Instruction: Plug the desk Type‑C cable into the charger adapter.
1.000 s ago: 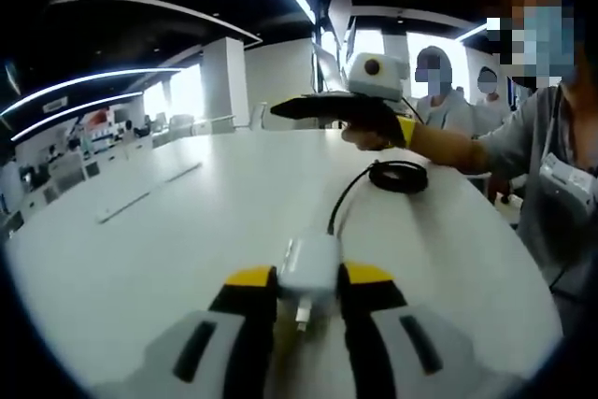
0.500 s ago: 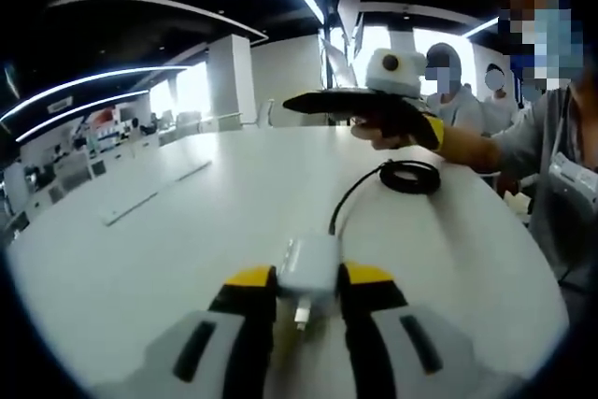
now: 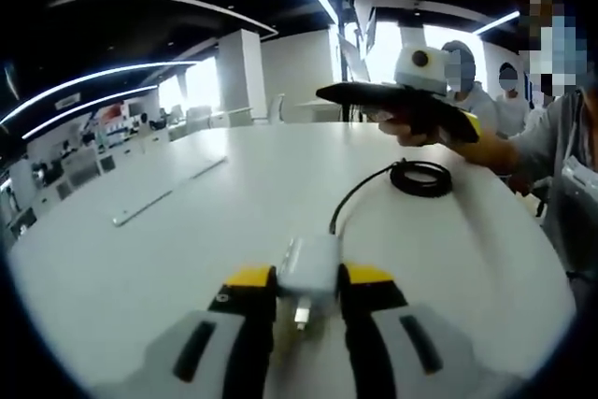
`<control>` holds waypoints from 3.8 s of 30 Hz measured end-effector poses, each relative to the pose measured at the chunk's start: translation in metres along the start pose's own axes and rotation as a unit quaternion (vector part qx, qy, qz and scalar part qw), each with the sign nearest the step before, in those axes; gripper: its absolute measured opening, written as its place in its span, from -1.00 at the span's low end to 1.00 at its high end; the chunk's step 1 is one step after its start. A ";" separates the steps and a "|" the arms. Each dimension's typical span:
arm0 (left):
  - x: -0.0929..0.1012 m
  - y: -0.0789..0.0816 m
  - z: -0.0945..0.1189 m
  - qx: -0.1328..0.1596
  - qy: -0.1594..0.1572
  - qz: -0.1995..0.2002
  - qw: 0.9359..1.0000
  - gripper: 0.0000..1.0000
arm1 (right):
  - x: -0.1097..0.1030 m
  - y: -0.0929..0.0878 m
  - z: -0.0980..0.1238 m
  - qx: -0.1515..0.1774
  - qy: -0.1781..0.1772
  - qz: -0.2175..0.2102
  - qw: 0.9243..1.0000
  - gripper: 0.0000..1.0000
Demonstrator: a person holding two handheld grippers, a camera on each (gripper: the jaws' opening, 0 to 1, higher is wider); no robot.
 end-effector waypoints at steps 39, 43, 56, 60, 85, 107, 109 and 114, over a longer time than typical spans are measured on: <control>-0.046 0.007 -0.035 -0.028 0.052 0.030 0.998 -0.47 | -0.002 -0.002 -0.002 -0.003 0.005 0.003 1.000 0.95; -0.047 0.007 -0.037 -0.032 0.059 0.034 0.997 -0.47 | -0.002 -0.001 -0.001 -0.003 0.005 0.003 1.000 0.95; -0.067 0.006 -0.044 -0.033 0.068 0.036 0.996 -0.48 | -0.002 -0.001 -0.001 -0.002 0.003 0.003 1.000 0.95; -0.072 0.006 -0.046 -0.033 0.075 0.036 0.996 -0.48 | -0.001 -0.001 -0.001 -0.004 0.003 0.004 1.000 0.95; -0.108 0.002 -0.055 -0.048 0.114 0.042 0.991 -0.48 | -0.001 -0.002 -0.002 -0.009 0.000 0.009 1.000 0.95; -0.133 0.000 -0.065 -0.075 0.143 0.059 0.985 -0.48 | 0.000 -0.001 -0.003 -0.011 -0.002 0.013 1.000 0.95; -0.132 0.000 -0.066 -0.076 0.140 0.060 0.985 -0.49 | 0.000 -0.001 -0.003 -0.011 -0.002 0.013 1.000 0.95; -0.128 -0.002 -0.063 -0.071 0.123 0.047 0.989 -0.49 | 0.000 -0.002 -0.003 -0.013 -0.004 0.014 1.000 0.95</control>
Point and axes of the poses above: the point that each gripper's makers call its tool centre point, and the gripper's own axes: z roughly backward along the fingers, x roughly to its right, y roughly out of its top, the point moved 9 cm from there along z, roughly backward along the fingers, and after that the axes turned 12 degrees about -z, right-handed, at the moved point
